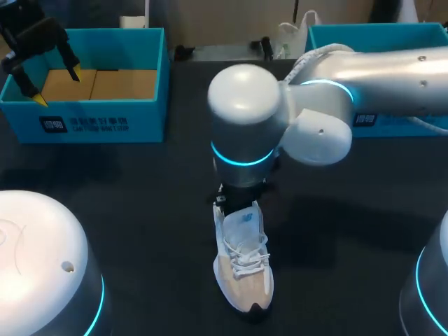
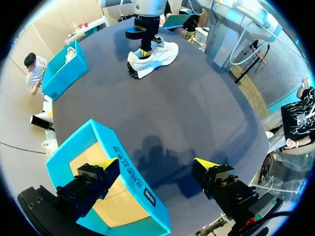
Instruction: Take the shoe out of the shoebox, open the shoe tongue, remove and reinsert the insole, then place the shoe into the shoebox
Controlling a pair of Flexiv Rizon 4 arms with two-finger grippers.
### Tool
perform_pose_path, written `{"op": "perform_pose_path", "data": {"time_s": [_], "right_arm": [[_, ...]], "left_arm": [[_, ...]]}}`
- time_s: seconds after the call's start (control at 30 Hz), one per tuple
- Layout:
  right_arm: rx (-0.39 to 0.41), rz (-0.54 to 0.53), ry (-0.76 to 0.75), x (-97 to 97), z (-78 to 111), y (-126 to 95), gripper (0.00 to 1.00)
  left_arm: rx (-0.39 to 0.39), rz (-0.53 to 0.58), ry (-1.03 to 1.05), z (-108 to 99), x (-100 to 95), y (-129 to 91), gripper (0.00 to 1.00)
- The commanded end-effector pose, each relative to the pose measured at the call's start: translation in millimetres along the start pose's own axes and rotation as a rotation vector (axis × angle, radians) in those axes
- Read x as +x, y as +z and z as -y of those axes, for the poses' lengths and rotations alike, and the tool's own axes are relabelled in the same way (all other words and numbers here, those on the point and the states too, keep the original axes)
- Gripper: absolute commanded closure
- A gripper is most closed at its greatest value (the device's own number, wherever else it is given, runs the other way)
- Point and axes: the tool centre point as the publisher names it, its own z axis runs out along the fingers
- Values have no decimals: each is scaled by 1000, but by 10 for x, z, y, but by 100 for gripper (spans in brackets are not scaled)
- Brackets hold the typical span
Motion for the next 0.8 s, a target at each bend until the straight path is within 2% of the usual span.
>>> {"op": "perform_pose_path", "data": {"time_s": [0.03, 0.2, 0.3, 0.5, 0.53, 0.57, 0.6, 0.63, 0.8], "right_arm": [[16, -35, -2, 2, 3, 59, 100], [47, -48, 0, 24, 54, 49, 99], [75, -44, -3, 82, 66, 9, 82], [104, -14, 19, 109, 83, -20, 57], [105, -12, 20, 109, 86, -22, 51], [106, -10, 21, 107, 91, -19, 36], [105, -10, 21, 102, 97, -10, 13], [105, -10, 22, 97, 100, 0, 0], [94, 9, 27, 93, 115, -10, 0]], "left_arm": [[-2, -2, 0, -4, 1, -4, 0], [-2, -2, 0, -4, 1, -4, 0], [-2, -2, 0, -4, 1, -4, 0], [-2, -2, 0, -4, 1, -4, 0], [-2, -2, 0, -4, 1, -4, 0], [-2, -2, 0, -4, 1, -4, 0], [-2, -2, 0, -4, 1, -4, 0], [-2, -2, 0, -4, 1, -4, 0], [-2, -2, 0, -4, 1, -4, 0]]}}
